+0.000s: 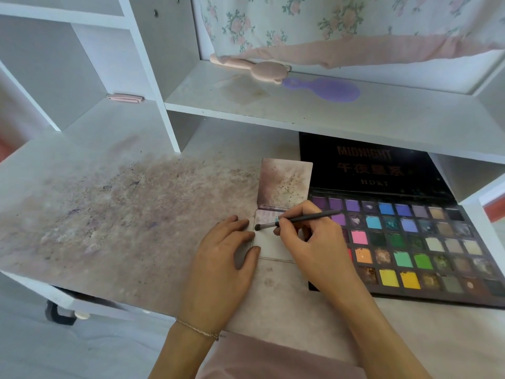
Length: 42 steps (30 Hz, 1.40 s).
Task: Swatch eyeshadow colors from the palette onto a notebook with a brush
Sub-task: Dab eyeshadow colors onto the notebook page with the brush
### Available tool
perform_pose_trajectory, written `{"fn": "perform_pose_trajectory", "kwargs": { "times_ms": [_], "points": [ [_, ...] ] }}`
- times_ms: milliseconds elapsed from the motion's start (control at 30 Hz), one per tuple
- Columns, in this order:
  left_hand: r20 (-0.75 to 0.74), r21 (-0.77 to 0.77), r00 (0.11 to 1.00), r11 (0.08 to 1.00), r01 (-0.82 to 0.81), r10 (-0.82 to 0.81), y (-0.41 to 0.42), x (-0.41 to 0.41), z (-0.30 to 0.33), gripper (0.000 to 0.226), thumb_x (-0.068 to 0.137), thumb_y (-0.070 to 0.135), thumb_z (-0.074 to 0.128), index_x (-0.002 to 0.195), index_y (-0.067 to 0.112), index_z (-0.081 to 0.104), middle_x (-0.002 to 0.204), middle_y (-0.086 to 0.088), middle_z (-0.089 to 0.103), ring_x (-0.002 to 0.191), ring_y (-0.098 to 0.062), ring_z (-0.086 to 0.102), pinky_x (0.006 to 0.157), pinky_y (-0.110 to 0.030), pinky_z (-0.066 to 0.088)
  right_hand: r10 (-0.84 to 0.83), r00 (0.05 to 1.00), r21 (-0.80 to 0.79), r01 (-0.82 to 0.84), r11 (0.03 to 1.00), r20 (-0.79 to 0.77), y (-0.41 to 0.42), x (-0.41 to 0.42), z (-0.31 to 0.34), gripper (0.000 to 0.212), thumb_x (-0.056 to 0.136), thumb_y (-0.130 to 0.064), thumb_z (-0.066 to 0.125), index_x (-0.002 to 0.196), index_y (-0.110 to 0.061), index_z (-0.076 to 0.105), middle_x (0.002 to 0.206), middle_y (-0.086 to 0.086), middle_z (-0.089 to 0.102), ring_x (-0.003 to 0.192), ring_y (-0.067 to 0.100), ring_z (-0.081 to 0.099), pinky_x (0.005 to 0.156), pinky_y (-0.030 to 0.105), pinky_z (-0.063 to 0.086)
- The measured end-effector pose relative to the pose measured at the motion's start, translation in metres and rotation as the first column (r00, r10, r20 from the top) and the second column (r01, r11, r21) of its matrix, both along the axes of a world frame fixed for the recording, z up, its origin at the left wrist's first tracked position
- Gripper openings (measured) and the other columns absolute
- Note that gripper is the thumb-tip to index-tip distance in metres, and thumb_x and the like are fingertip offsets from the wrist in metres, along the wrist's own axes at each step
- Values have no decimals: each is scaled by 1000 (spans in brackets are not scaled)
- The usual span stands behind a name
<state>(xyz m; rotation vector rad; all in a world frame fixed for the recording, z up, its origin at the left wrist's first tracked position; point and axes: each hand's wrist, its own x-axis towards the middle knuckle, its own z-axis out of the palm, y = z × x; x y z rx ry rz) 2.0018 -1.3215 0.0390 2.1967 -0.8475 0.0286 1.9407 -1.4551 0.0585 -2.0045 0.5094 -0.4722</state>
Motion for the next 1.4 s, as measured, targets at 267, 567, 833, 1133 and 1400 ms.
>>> {"fn": "perform_pose_trajectory", "kwargs": {
  "times_ms": [267,567,833,1133,1400],
  "points": [
    [-9,11,1000,1000,16,-15,1,0,1,21,80,15,67,100,12,69,119,4,61,116,1,37,97,-5,18,9,1000,14,-9,1000,-3,0,-1,1,14,84,-15,57,74,-22,52,70,3,65,54,-3,47,48,9,36],
    [-7,13,1000,1000,9,-9,1,0,1,18,77,13,69,95,11,70,116,2,63,115,-2,41,101,-16,26,24,1000,30,-24,999,-2,-1,-1,3,16,84,-14,58,72,-22,52,70,3,65,55,-4,49,49,8,37],
    [-11,2,1000,1000,-3,3,1,0,1,17,76,12,71,93,11,71,113,1,64,114,-5,44,103,-18,25,-30,992,54,24,998,123,-1,0,2,17,85,-10,56,76,-24,54,73,-2,63,68,7,58,56,16,46],
    [-19,-8,1000,1000,-18,18,1,0,0,16,76,11,71,92,10,71,113,2,63,113,-4,44,102,-20,27,-175,927,189,116,975,333,-9,-17,13,27,91,-1,46,95,-23,61,82,-6,68,78,5,64,68,11,49],
    [-7,1,1000,1000,-13,13,1,0,1,18,73,9,73,92,8,71,111,-3,65,111,-9,46,98,-25,30,-309,901,113,288,951,304,-39,-55,10,26,91,-5,48,81,-27,57,68,-7,64,62,5,58,55,10,46]
  ]
}}
